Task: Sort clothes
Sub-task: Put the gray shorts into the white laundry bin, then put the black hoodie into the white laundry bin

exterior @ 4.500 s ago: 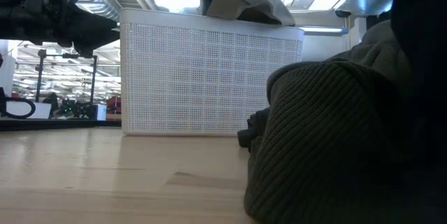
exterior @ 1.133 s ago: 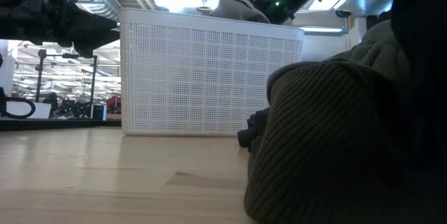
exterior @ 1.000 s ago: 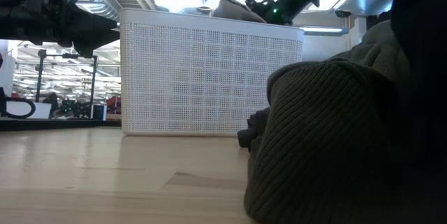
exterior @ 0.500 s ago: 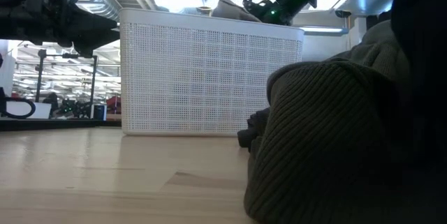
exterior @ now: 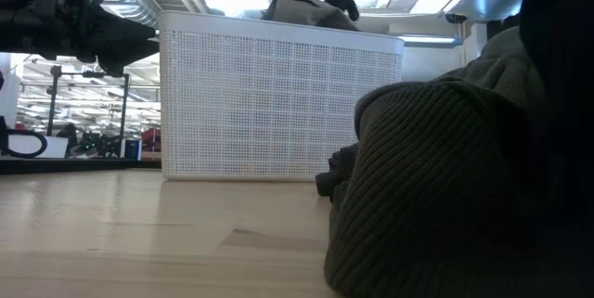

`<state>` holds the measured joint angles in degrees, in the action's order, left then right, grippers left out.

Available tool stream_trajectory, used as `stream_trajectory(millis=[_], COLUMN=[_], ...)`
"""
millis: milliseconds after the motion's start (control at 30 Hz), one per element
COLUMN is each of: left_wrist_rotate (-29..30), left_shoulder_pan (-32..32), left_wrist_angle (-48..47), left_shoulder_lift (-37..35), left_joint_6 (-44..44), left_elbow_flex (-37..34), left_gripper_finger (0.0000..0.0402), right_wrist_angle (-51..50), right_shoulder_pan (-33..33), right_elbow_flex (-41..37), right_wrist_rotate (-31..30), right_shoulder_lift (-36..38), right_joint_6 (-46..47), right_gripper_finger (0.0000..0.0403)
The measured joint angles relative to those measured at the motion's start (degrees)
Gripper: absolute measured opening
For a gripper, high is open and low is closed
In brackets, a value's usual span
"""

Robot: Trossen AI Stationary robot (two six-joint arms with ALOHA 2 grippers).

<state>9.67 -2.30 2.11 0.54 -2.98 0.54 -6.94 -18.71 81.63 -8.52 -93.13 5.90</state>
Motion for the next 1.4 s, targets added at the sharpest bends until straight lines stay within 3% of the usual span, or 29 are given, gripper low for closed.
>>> stream_trajectory(millis=[200,433,567,800,1067,1200,1400], left_wrist_rotate=[0.0,0.0,0.0,0.0,0.0,0.0,0.0], left_shoulder_pan=[0.0,0.0,0.0,0.0,0.0,0.0,0.0], left_wrist_angle=[0.0,0.1,0.0,0.0,0.1,0.0,0.0], left_shoulder_lift=[0.0,0.0,0.0,0.0,0.0,0.0,0.0], left_joint_6=[0.0,0.0,0.0,0.0,0.0,0.0,0.0], left_elbow_flex=[0.0,0.0,0.0,0.0,0.0,0.0,0.0], left_gripper_finger=[0.0184,0.0184,0.0184,0.0184,0.0184,0.0184,0.0184], right_wrist_angle=[-2.4,-7.5,-9.1,-15.1,-29.3,-38.3,-56.3], right_shoulder_pan=[-0.1,-0.1,-0.1,1.2,8.2,15.0,31.1], right_elbow_flex=[-0.4,-0.4,-0.2,4.9,13.4,14.1,13.9], right_wrist_rotate=[-6.3,-2.3,-1.3,0.2,-1.0,-1.4,-1.7], right_shoulder_lift=[-9.4,-18.5,-18.4,-11.1,-0.6,5.6,10.4], right_joint_6=[-0.1,0.0,-0.5,-2.7,-3.6,-2.8,7.3], right_gripper_finger=[0.0270,0.0270,0.0270,0.0270,0.0270,0.0270,0.0270])
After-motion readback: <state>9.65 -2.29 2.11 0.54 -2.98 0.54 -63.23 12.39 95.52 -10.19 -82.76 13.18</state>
